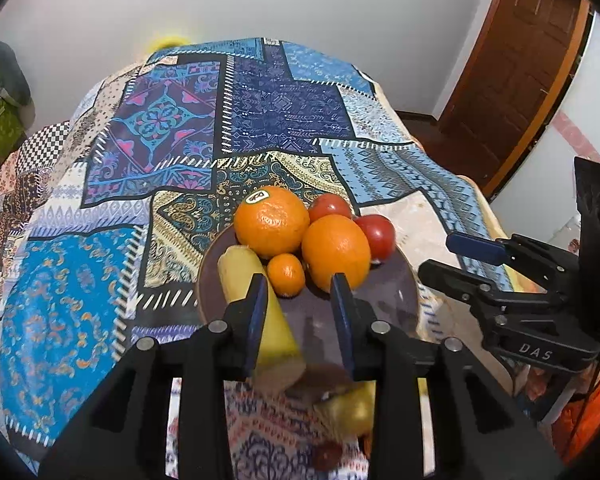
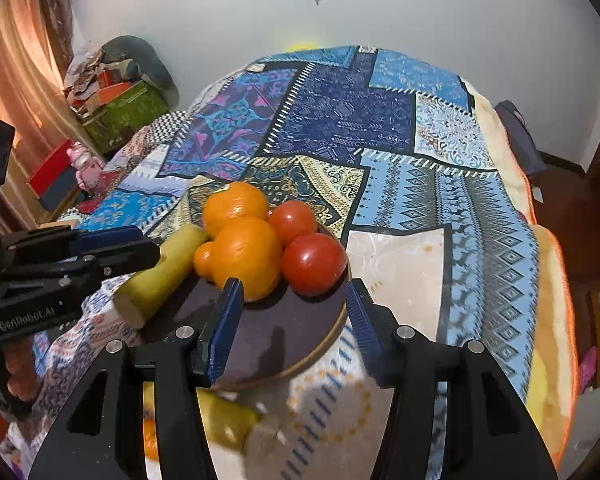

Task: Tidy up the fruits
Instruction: 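Set the tomato on the plate with the right tool while the left tool sets a mandarin there, then grasp the second yellow gourd with the right tool while the left tool moves toward another mandarin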

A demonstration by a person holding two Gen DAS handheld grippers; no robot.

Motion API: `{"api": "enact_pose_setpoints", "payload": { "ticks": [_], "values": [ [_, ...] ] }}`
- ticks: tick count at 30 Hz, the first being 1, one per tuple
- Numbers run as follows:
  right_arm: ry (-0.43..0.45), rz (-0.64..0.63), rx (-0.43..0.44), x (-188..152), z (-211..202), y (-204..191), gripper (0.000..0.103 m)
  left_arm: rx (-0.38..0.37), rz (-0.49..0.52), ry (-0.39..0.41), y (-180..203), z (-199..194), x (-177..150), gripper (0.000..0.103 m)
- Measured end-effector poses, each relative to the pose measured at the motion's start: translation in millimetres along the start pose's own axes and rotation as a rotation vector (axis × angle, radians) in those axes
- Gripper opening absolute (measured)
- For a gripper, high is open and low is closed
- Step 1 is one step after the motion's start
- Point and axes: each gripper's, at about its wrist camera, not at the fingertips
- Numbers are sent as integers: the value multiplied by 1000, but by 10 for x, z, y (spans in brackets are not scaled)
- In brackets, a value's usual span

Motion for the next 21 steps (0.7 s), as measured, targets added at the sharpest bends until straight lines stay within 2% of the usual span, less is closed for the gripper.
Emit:
{"api": "enact_pose_setpoints", "payload": {
  "ticks": [6,13,17,21],
  "values": [
    [11,-8,21,-244,-228,-152,55,-4,0,5,-56,-306,-233,40],
    [-11,13,47,-538,-330,-282,56,-17,-9,-34,-131,-491,-584,43],
    [-30,48,47,-686,-291,-276,58,-22,-11,-75,-131,-437,-776,44],
    [-40,79,-17,-780,-220,-166,58,4,7,-127,-96,-246,-913,44]
  ]
}}
Point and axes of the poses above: each gripper's, at about its wrist camera, not at the fingertips, and z roughly the way its jaws point, y to its right, x to its top, and after that the axes turned 9 degrees about x, right-handed
